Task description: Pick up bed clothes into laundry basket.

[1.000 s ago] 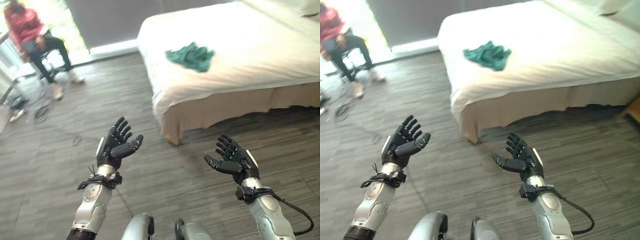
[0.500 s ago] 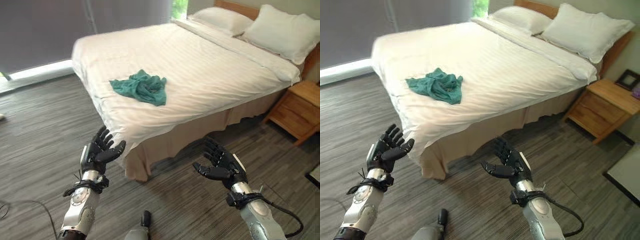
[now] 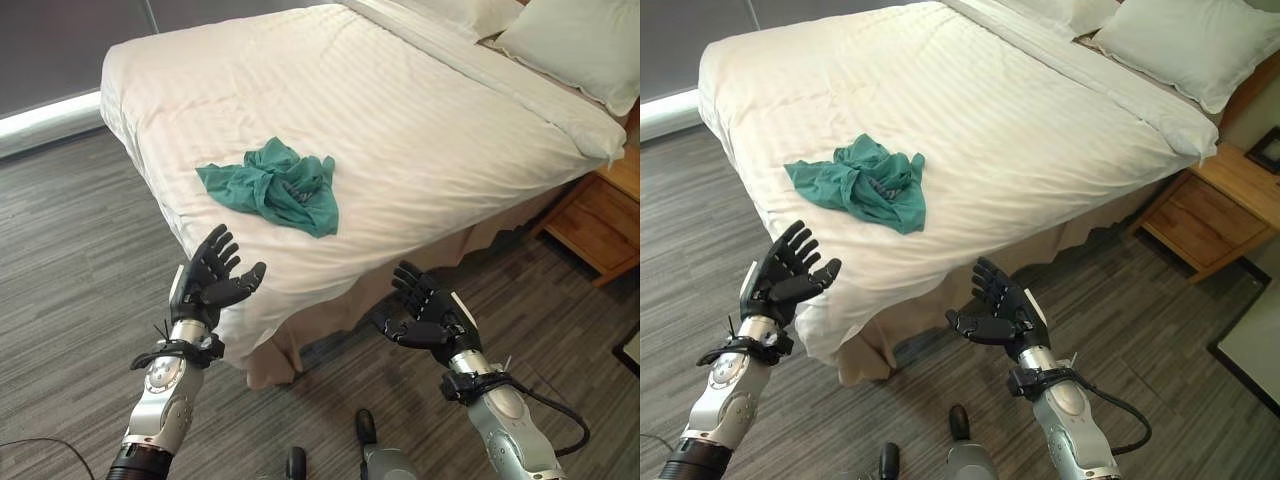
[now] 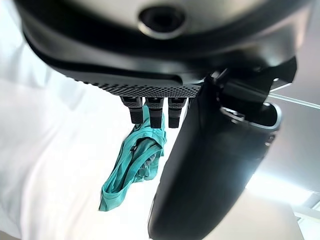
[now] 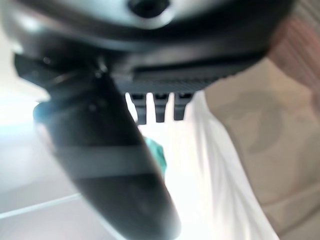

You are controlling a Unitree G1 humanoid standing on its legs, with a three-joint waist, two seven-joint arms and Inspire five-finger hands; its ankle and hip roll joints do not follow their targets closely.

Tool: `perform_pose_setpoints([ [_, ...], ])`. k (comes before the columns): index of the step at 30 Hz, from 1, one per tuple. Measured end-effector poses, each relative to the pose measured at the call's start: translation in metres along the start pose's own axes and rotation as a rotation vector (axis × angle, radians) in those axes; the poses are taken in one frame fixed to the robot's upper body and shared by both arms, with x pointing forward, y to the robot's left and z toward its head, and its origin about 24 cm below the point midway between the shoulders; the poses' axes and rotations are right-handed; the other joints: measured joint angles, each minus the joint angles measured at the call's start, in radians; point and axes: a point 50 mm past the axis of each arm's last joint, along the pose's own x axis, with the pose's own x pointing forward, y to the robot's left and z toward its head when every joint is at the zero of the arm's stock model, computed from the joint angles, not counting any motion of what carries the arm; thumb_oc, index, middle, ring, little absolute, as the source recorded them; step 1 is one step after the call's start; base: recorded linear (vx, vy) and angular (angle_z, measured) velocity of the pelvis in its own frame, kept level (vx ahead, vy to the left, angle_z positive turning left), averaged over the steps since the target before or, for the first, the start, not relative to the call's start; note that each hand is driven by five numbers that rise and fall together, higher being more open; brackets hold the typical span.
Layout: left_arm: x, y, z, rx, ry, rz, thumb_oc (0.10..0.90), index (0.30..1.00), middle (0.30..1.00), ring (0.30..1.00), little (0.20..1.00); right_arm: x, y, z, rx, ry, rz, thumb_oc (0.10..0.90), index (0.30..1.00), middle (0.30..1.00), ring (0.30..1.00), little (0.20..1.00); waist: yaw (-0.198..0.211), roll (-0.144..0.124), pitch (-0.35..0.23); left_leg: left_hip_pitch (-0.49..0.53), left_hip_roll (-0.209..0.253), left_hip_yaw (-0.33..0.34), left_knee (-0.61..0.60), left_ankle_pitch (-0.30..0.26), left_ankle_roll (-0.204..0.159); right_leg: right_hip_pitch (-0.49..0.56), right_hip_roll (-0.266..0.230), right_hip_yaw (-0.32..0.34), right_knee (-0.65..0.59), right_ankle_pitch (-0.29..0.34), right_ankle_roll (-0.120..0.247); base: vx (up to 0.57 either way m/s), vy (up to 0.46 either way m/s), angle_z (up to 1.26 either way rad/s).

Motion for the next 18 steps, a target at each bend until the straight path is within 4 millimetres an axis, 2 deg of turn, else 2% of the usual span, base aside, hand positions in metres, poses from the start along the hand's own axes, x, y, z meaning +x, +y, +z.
perform_pose_setpoints([
  [3,-0.006,-0.007,-0.009,-0.031,0.020,-0.035,0.800,0.900,0.900,0.900,0.900,0.002,-0.011,0.004,-0.060,0.013,-0.014,0.800,0.900,0.900,0.900,0.900,0.027,0.018,0.001,0.008,0.047,0.003,-0.001,-0.017,-0.031,0.024,0.044,-0.013,-0.027,0.007,-0.021,0.09,-0.067,0.03],
  [6,-0.005,-0.009,-0.010,-0.073,0.018,-0.033,0.800,0.900,0.900,0.900,0.900,0.006,-0.024,0.020,-0.161,-0.001,-0.020,0.800,0.900,0.900,0.900,0.900,0.022,0.023,0.001,0.006,0.071,-0.011,-0.002,-0.030,-0.051,0.041,0.063,-0.046,-0.028,-0.007,-0.040,0.03,-0.094,0.18],
  [8,-0.005,-0.011,-0.004,-0.158,-0.015,-0.022,0.800,0.900,0.900,0.900,0.900,0.010,-0.041,0.044,-0.313,-0.027,-0.036,0.800,0.900,0.900,0.900,0.900,0.033,0.024,0.001,0.002,0.078,-0.026,-0.006,-0.037,-0.058,0.043,0.068,-0.062,-0.028,-0.016,-0.044,0.06,-0.092,0.32],
  [9,-0.005,-0.009,0.002,-0.185,-0.043,-0.010,0.800,0.900,0.900,0.900,0.900,0.015,-0.050,0.066,-0.425,-0.055,-0.038,0.800,0.900,0.900,0.900,0.900,0.035,0.026,0.002,-0.003,0.079,-0.035,-0.003,-0.031,-0.057,0.043,0.068,-0.066,-0.028,-0.016,-0.046,0.04,-0.093,0.16],
  [10,-0.005,-0.009,0.002,-0.185,-0.043,-0.010,0.800,0.900,0.900,0.900,0.900,0.015,-0.050,0.066,-0.425,-0.055,-0.038,0.800,0.900,0.900,0.900,0.900,0.035,0.026,0.002,-0.003,0.079,-0.035,-0.003,-0.031,-0.057,0.043,0.068,-0.066,-0.028,-0.016,-0.046,0.03,-0.086,0.13],
  [11,-0.005,-0.001,0.012,-0.224,-0.086,0.023,0.800,0.900,0.900,0.900,0.900,0.029,-0.059,0.108,-0.592,-0.118,-0.037,0.800,0.900,0.900,0.900,0.900,0.048,0.033,0.001,-0.004,0.080,-0.040,-0.005,-0.034,-0.060,0.043,0.069,-0.068,-0.028,-0.017,-0.045,0.02,-0.080,-0.01],
  [13,-0.004,0.002,0.020,-0.255,-0.128,0.034,0.800,0.900,0.900,0.900,0.900,0.044,-0.066,0.140,-0.651,-0.185,-0.078,0.800,0.900,0.900,0.900,0.900,0.056,0.034,0.000,-0.002,0.082,-0.037,-0.002,-0.032,-0.060,0.043,0.071,-0.068,-0.028,-0.016,-0.045,0.01,-0.079,0.03],
  [14,-0.005,0.006,0.024,-0.252,-0.158,0.047,0.800,0.900,0.900,0.900,0.900,0.061,-0.067,0.162,-0.663,-0.238,-0.117,0.800,0.900,0.900,0.900,0.900,0.074,0.037,-0.002,-0.003,0.085,-0.047,-0.001,-0.026,-0.056,0.045,0.072,-0.080,-0.028,-0.016,-0.045,0.01,-0.077,0.11],
  [16,-0.003,0.006,0.027,-0.249,-0.164,0.043,0.800,0.900,0.900,0.900,0.900,0.080,-0.065,0.183,-0.694,-0.254,-0.137,0.800,0.900,0.900,0.900,0.900,0.087,0.042,-0.004,-0.007,0.085,-0.059,-0.001,-0.017,-0.065,0.047,0.070,-0.094,-0.027,-0.016,-0.046,0.02,-0.069,0.20],
  [17,-0.003,0.006,0.028,-0.242,-0.171,0.040,0.800,0.900,0.900,0.900,0.900,0.097,-0.061,0.198,-0.730,-0.245,-0.144,0.800,0.900,0.900,0.900,0.900,0.101,0.044,-0.005,-0.009,0.088,-0.065,0.000,-0.015,-0.068,0.048,0.072,-0.099,-0.028,-0.015,-0.047,0.02,-0.069,0.21],
  [18,-0.002,0.006,0.030,-0.234,-0.172,0.033,0.800,0.900,0.900,0.900,0.900,0.104,-0.059,0.207,-0.768,-0.234,-0.148,0.800,0.900,0.900,0.900,0.900,0.122,0.046,-0.005,-0.007,0.090,-0.068,0.000,-0.013,-0.070,0.046,0.074,-0.102,-0.028,-0.014,-0.049,0.02,-0.062,0.17],
])
